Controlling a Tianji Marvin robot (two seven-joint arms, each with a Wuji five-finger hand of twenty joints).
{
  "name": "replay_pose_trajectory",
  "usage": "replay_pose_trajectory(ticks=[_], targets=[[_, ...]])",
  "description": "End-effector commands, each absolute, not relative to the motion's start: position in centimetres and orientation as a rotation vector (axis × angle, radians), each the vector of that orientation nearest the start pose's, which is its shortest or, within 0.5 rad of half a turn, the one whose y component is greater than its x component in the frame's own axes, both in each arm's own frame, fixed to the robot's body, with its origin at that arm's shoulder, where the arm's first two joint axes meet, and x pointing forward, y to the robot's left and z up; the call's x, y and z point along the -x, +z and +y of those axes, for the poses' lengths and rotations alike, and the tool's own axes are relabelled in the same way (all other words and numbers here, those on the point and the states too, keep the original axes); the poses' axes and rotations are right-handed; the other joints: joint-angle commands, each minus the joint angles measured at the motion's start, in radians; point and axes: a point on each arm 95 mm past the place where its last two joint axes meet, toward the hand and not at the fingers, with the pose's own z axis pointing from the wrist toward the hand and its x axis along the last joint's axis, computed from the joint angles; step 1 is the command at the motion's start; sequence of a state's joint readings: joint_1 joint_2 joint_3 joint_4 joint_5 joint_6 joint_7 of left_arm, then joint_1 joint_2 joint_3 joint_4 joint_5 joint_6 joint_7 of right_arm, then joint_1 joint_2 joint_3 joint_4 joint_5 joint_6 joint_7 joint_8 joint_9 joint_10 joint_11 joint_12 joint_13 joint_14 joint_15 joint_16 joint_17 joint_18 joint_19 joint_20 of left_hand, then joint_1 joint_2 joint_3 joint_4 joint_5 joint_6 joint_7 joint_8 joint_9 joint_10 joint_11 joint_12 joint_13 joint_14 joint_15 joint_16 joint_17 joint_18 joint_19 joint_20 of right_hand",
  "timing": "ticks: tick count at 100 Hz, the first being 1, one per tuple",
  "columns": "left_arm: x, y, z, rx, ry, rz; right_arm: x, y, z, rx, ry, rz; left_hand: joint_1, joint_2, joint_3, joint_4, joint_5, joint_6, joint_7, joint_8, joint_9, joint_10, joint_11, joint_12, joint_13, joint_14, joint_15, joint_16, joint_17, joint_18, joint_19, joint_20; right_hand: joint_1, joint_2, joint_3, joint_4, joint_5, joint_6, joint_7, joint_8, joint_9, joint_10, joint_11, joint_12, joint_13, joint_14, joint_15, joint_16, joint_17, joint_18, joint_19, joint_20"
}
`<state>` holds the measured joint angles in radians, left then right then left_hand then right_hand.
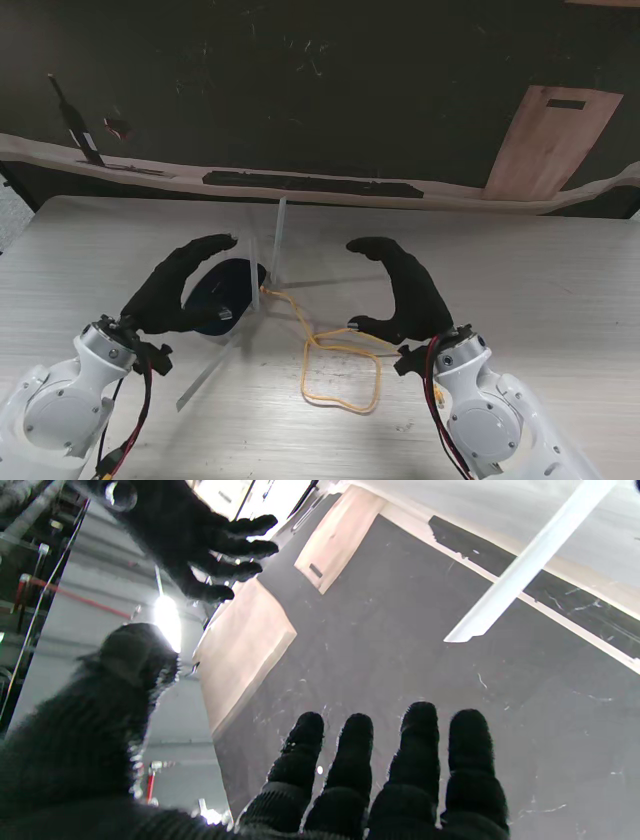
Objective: Untangle the Ethernet cable and plug it into the router
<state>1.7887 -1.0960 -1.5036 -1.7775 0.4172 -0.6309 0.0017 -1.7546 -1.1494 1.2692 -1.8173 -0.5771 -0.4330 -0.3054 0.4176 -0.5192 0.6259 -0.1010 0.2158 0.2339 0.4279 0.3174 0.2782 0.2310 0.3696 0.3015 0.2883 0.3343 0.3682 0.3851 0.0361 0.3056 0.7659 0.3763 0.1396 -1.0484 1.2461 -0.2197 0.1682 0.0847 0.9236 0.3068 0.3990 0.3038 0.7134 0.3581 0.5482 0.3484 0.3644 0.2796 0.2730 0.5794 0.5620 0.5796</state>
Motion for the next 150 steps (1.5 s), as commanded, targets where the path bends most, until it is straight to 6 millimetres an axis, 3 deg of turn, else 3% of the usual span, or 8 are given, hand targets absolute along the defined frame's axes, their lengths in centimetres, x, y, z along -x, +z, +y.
replay_pose_trajectory(ticks=[1,54,90,107,150], targets=[[-33.7,-26.3,3.2,1.225,-2.382,1.213,-32.9,-26.0,4.3,1.414,-2.882,-1.190,0.008,-0.027,0.026,-0.006,0.017,-0.027,0.000,0.011,0.024,-0.026,0.014,0.019,0.028,-0.026,0.014,0.020,0.010,-0.013,0.031,0.026,-0.038,0.003,0.003,-0.022,-0.008,-0.030,0.022,0.005,0.007,-0.039,0.013,-0.001,0.013,-0.010,0.000,-0.007,0.005,0.036,-0.024,0.016],[-32.9,-27.3,3.0,1.369,-2.305,1.265,-31.9,-25.7,4.6,1.412,-2.901,-1.146,0.057,0.020,-0.063,0.016,0.035,-0.035,-0.114,-0.054,0.004,-0.014,-0.023,0.012,-0.010,-0.020,-0.024,0.021,-0.026,-0.018,-0.009,0.011,-0.031,0.004,0.002,-0.019,0.005,-0.011,0.025,0.008,0.038,-0.036,0.025,0.005,0.033,-0.012,0.014,-0.003,0.016,0.027,-0.032,0.032],[-32.4,-27.3,1.9,1.315,-2.299,1.222,-32.0,-25.3,4.8,1.379,-2.896,-1.119,0.054,0.023,-0.049,0.016,0.024,-0.044,-0.143,-0.077,-0.021,-0.016,-0.022,0.011,-0.031,-0.025,-0.035,0.012,-0.044,-0.024,-0.042,-0.006,-0.034,0.005,0.007,-0.020,0.021,-0.008,0.026,0.010,0.056,-0.034,0.031,0.009,0.047,-0.018,0.030,0.001,0.024,0.029,-0.034,0.040],[-33.1,-27.2,0.5,1.291,-2.339,1.140,-32.1,-25.2,4.8,1.384,-2.892,-1.110,0.049,0.024,-0.034,0.016,0.021,-0.039,-0.132,-0.079,-0.033,-0.010,-0.012,0.012,-0.039,-0.019,-0.022,0.016,-0.049,-0.027,-0.036,-0.003,-0.033,0.005,0.006,-0.020,0.027,-0.008,0.024,0.011,0.061,-0.033,0.029,0.008,0.049,-0.017,0.032,0.000,0.026,0.028,-0.035,0.043],[-34.2,-27.4,-3.4,1.299,-2.389,1.256,-32.2,-24.9,4.6,1.370,-2.884,-1.098,0.047,0.030,-0.025,0.015,0.003,-0.038,-0.113,-0.086,-0.067,-0.008,-0.007,0.005,-0.056,-0.021,-0.010,0.015,-0.055,-0.037,-0.025,0.001,-0.034,0.013,0.001,-0.019,0.031,-0.007,0.022,0.013,0.070,-0.030,0.028,0.009,0.056,-0.014,0.036,0.000,0.030,0.031,-0.038,0.048]])
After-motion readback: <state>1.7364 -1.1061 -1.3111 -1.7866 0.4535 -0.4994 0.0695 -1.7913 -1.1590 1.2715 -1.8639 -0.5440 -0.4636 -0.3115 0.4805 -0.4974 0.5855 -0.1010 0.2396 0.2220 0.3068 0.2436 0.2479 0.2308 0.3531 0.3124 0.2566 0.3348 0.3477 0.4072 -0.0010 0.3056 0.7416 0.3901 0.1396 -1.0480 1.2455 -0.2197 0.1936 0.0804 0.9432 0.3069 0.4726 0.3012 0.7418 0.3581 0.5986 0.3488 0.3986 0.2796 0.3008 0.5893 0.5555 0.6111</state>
